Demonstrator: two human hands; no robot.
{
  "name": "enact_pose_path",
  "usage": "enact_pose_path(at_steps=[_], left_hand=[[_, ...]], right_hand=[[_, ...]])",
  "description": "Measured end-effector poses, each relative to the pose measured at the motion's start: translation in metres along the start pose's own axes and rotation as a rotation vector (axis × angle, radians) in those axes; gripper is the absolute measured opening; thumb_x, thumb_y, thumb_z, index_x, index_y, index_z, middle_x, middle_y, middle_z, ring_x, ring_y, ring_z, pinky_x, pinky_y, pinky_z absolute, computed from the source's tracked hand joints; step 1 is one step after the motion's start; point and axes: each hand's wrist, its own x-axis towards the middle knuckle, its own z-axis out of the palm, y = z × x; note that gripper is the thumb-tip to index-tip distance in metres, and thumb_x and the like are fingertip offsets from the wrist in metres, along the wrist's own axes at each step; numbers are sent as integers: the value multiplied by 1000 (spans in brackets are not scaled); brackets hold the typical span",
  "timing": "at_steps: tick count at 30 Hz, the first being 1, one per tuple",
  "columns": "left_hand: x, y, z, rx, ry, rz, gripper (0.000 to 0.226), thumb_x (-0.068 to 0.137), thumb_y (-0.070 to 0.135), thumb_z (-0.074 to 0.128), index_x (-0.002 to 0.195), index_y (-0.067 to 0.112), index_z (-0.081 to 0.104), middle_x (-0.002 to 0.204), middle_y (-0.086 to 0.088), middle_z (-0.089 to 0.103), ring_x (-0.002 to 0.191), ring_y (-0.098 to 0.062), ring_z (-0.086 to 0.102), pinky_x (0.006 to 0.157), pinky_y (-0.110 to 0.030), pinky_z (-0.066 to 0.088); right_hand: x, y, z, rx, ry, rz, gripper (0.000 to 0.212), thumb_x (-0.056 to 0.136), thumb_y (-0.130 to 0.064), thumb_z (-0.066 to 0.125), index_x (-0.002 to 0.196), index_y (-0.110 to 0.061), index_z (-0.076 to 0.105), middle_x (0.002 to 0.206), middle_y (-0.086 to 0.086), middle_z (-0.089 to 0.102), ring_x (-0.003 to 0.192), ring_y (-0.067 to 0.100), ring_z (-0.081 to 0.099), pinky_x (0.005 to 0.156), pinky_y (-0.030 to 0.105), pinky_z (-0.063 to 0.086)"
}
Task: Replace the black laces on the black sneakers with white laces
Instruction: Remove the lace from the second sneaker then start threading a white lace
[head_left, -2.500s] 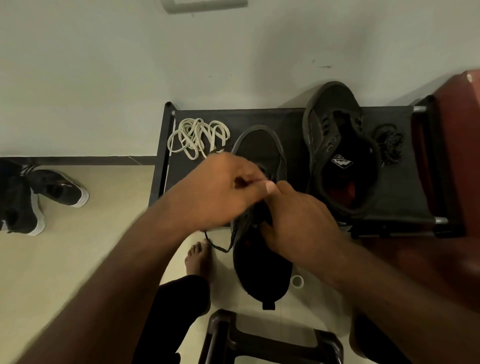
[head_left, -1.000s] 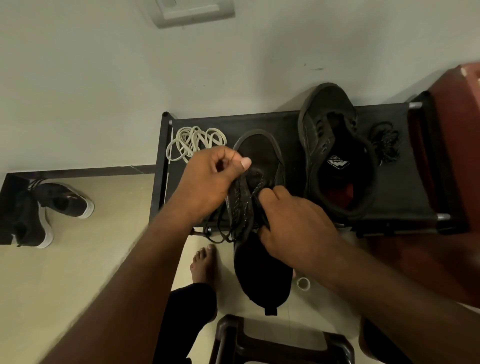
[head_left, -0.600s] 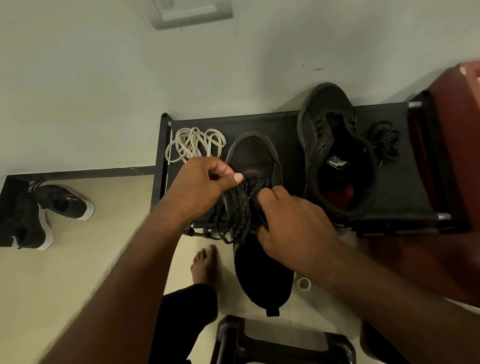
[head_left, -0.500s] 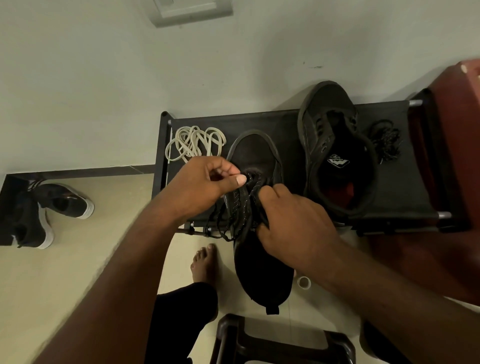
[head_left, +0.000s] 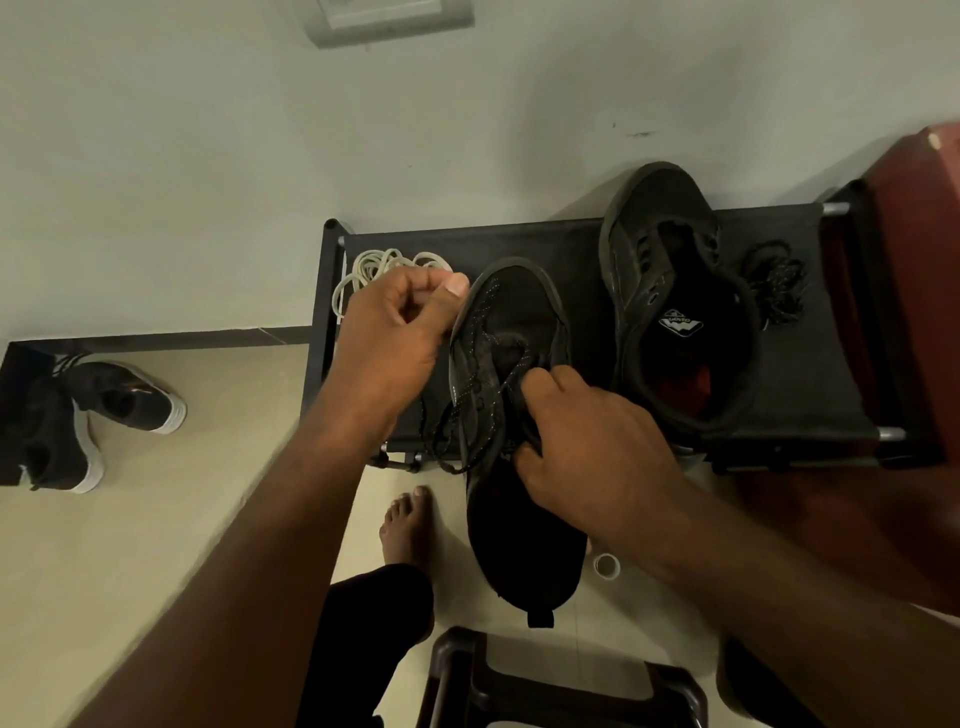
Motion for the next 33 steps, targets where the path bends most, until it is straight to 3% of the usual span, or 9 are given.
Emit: enact_pose_path(at_steps=[4, 7, 10, 13, 16, 21, 27, 30, 33], left_hand=[[1, -14, -8, 201, -179, -84, 23, 91, 40, 63, 96, 17, 69, 91, -10, 70, 87, -22, 68, 79, -34, 57], [1, -16, -6, 311, -193, 20, 15, 87, 33, 70, 85, 18, 69, 80, -4, 69, 72, -12, 64, 73, -23, 52], [0, -15, 1, 392, -188, 100, 18, 91, 25, 68, 76, 16, 65, 73, -4, 66, 68, -14, 61, 66, -15, 47], [1, -5, 3, 75, -26, 122, 19, 95, 21, 63, 80, 9, 65, 73, -11, 64, 68, -23, 58, 72, -26, 53], [4, 2, -3, -232, 104, 54, 13, 95, 20, 63, 84, 15, 68, 74, -6, 64, 72, -16, 59, 70, -27, 54], [-1, -17, -1, 169, -102, -145, 24, 89, 39, 67, 87, 15, 70, 90, -11, 71, 82, -20, 67, 75, -31, 56], [-1, -15, 4, 345, -143, -21, 17, 91, 30, 68, 82, 15, 69, 77, -4, 68, 67, -7, 60, 71, -29, 53], [-1, -7, 7, 54, -35, -6, 22, 96, 27, 61, 85, 9, 67, 76, -4, 64, 71, -10, 59, 73, -27, 53], [6, -1, -2, -274, 118, -27, 21, 97, 26, 60, 81, 14, 68, 76, -4, 61, 75, -13, 58, 70, -26, 53]], right_hand=[[1, 0, -2, 3, 0, 8, 31, 94, -40, 53, 118, -26, 41, 107, -7, 43, 78, 13, 44, 67, 26, 34], [1, -1, -1, -10, -3, -4, 32, 94, -41, 52, 120, -25, 41, 103, -7, 39, 78, 13, 44, 66, 26, 34], [1, 0, -1, -8, 2, -7, 32, 94, -41, 53, 120, -25, 41, 104, -7, 42, 78, 12, 45, 66, 25, 35], [1, 0, -1, -6, -9, -9, 30, 95, -41, 52, 117, -26, 41, 102, -8, 37, 77, 12, 43, 64, 24, 32], [0, 0, -1, -9, -5, -14, 30, 95, -41, 53, 117, -24, 41, 105, -6, 43, 77, 12, 44, 65, 25, 34], [1, 0, -1, -2, -10, -8, 33, 95, -41, 54, 120, -24, 41, 102, -7, 35, 78, 12, 44, 66, 26, 34], [1, -2, -3, -3, -13, -11, 27, 95, -41, 53, 102, -29, 30, 100, -8, 35, 75, 12, 42, 60, 24, 29], [1, -2, -4, 0, -20, -5, 32, 95, -41, 53, 99, -30, 23, 99, -8, 35, 74, 11, 42, 53, 21, 24], [0, -1, -4, 0, -31, -2, 24, 95, -41, 52, 108, -27, 36, 99, -8, 34, 73, 10, 39, 52, 18, 20]])
